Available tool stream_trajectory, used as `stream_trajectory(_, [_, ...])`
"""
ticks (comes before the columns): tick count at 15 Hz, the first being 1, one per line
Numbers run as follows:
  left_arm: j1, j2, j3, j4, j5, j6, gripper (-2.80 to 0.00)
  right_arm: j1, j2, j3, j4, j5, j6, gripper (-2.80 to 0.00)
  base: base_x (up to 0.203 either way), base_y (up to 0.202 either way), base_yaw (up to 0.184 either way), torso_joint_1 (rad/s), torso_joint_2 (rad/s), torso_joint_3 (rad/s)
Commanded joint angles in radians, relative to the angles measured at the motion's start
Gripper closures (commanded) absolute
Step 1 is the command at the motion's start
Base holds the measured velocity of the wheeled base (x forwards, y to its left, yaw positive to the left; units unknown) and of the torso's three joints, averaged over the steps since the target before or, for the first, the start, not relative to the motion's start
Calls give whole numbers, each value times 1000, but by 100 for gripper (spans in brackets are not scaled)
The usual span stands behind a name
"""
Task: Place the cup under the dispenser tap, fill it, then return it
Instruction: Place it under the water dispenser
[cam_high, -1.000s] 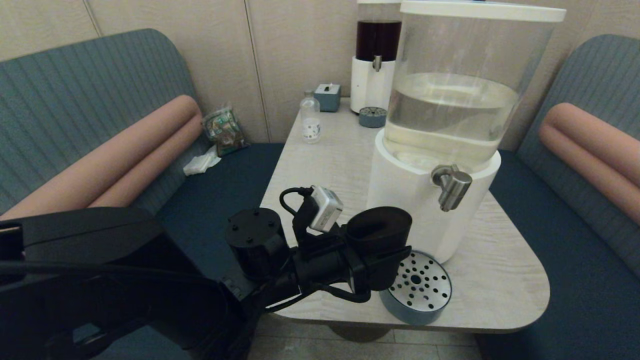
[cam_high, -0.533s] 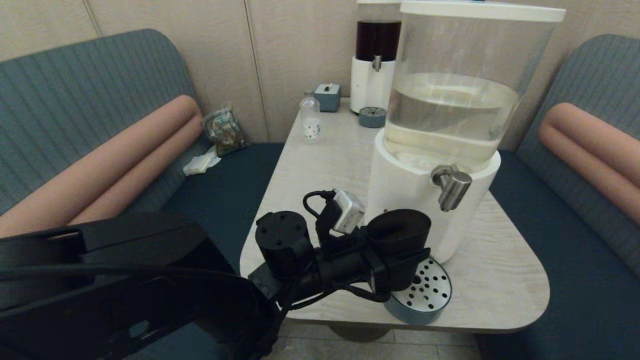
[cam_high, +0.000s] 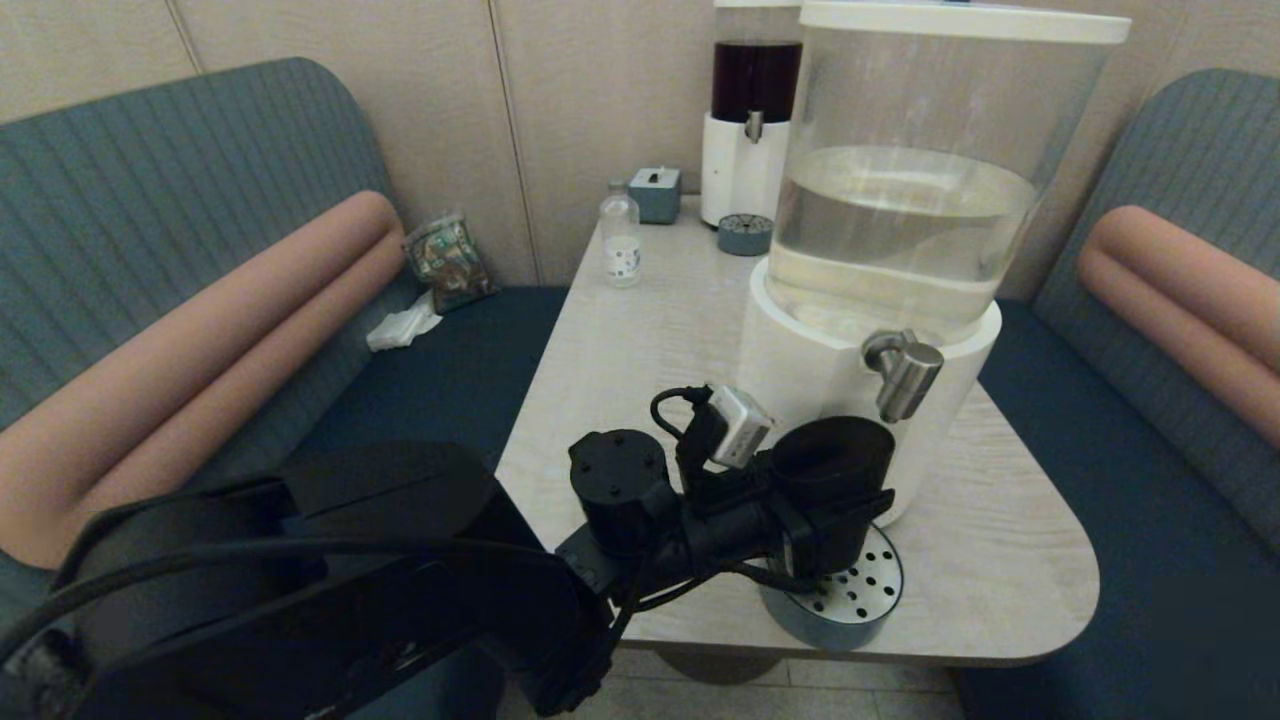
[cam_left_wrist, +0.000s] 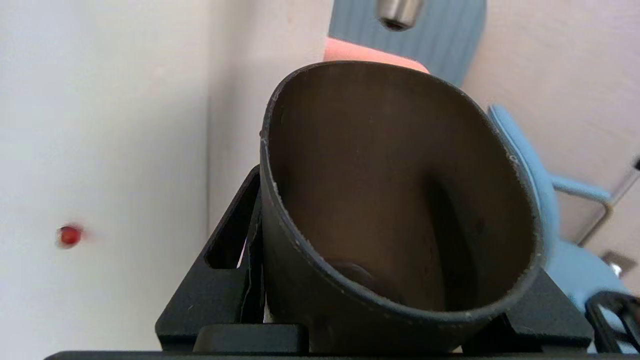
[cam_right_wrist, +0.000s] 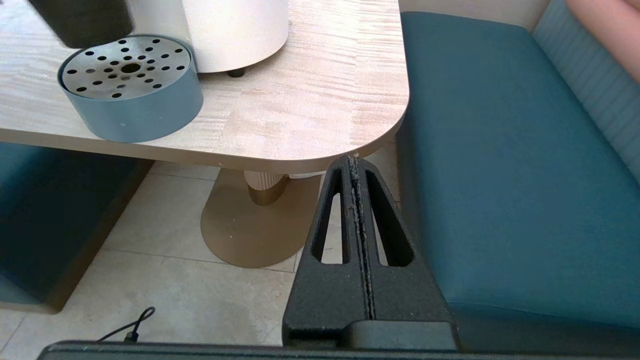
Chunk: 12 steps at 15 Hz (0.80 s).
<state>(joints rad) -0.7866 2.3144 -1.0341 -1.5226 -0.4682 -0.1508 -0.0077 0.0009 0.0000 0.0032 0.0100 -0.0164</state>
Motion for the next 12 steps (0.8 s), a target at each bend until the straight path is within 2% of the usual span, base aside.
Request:
stream_trajectory(1, [-6, 43, -38, -7, 5, -4, 0, 0, 1, 2, 0, 1, 0, 0, 0, 0, 0, 0, 0, 0])
stream_trajectory(12, [-6, 101, -58, -7, 5, -7, 0, 0, 1, 2, 0, 1, 0, 0, 0, 0, 0, 0, 0, 0])
